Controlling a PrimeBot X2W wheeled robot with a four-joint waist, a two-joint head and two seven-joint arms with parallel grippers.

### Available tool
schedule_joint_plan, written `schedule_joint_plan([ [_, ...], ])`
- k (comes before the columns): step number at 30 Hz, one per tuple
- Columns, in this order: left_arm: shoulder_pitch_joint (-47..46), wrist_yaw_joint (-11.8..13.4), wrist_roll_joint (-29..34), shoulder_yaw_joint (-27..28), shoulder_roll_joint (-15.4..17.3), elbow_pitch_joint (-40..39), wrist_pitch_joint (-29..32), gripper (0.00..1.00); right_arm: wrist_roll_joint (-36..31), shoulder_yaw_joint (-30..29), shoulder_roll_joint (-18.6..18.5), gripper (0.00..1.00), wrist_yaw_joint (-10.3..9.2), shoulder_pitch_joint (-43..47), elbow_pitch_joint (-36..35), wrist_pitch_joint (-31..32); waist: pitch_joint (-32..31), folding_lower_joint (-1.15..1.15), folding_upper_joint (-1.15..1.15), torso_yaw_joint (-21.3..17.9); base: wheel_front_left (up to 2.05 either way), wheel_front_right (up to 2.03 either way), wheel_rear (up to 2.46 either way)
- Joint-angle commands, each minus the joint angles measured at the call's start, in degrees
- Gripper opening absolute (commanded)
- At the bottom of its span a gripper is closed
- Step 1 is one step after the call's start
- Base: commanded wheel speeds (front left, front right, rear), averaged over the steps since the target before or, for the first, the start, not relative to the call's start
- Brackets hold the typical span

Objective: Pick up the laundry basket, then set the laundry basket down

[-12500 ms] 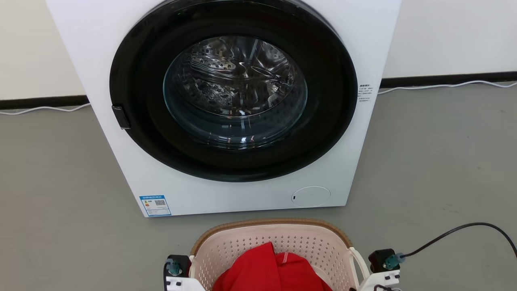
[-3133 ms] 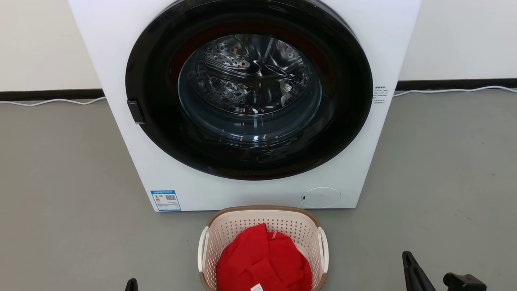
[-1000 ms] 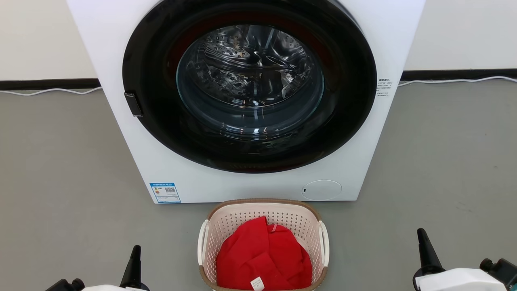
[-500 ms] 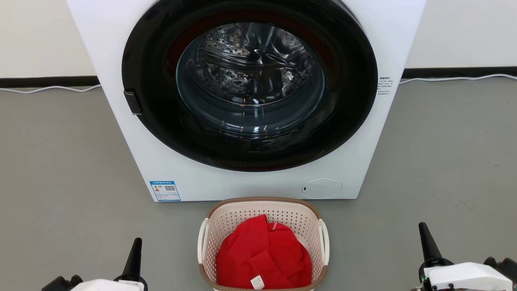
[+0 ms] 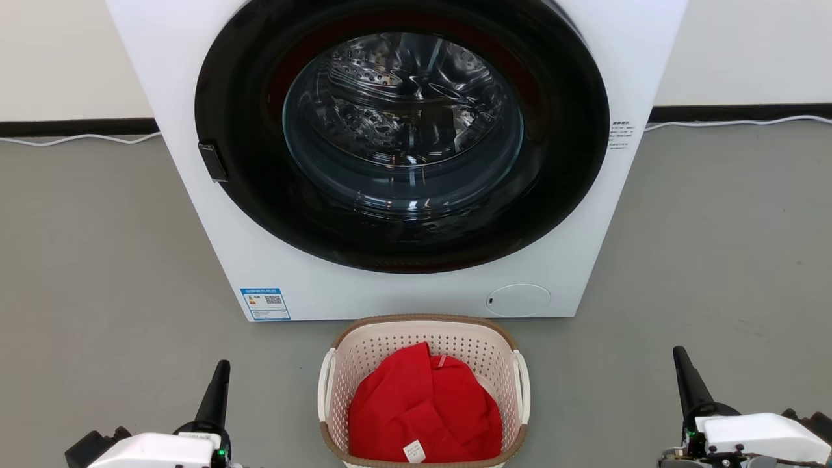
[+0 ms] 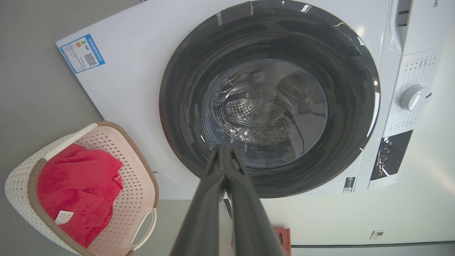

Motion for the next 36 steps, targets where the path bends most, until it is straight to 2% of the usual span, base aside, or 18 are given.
schedule_joint_plan([
  [1,-3.3,-0.8,-1.9,1.6,0.7,-1.8,0.6,0.00,2.3,0.9,-0.7,0.00,0.36,-3.1,-2.0,0.7,0.0,0.00,0.00,0.0,0.00,0.00,0.00],
  [21,-5.5,-1.8,-13.3,2.0,0.9,-2.4,3.8,0.00,15.8,0.5,-0.8,0.00,0.42,-4.6,-3.2,3.9,0.6,0.00,0.00,0.0,0.00,0.00,0.00],
  [36,-5.6,-1.8,-13.6,2.1,0.9,-2.4,3.9,0.00,16.2,0.5,-0.8,0.00,0.42,-4.7,-3.2,4.0,0.6,0.00,0.00,0.0,0.00,0.00,0.00],
])
